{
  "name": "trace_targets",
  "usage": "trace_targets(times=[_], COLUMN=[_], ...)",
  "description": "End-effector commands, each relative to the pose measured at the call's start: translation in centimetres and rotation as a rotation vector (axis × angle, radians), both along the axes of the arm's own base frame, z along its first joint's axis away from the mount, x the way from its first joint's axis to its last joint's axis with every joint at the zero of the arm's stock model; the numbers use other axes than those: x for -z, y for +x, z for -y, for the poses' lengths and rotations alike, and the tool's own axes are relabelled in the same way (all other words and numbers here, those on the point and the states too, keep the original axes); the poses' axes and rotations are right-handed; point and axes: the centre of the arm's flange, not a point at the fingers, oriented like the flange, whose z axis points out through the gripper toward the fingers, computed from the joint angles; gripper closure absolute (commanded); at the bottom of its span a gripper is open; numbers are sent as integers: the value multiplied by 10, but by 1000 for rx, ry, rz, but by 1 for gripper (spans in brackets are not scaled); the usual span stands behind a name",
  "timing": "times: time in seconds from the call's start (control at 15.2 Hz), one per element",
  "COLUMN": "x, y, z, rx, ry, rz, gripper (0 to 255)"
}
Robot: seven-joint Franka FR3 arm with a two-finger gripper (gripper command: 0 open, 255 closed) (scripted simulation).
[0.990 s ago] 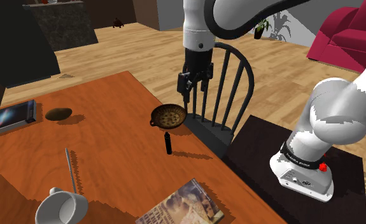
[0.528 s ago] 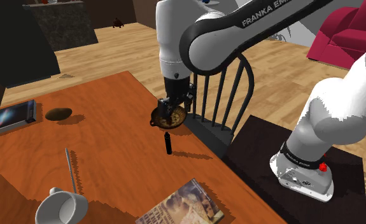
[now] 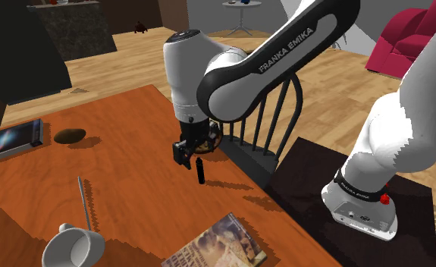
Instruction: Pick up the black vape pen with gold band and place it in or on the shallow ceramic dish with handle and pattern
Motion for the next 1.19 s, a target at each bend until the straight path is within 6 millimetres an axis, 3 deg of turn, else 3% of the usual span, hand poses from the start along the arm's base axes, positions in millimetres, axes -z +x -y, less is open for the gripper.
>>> trace_targets(times=[0.0,0.2,0.73,0.79,1.12], x=[10,29,29,29,29], y=[1,1,1,1,1], z=[-1,-1,-1,-1,-1], rx=[0,0,0,0,0], ry=[0,0,0,0,0], rz=[0,0,0,0,0], gripper=[0,0,0,255,255])
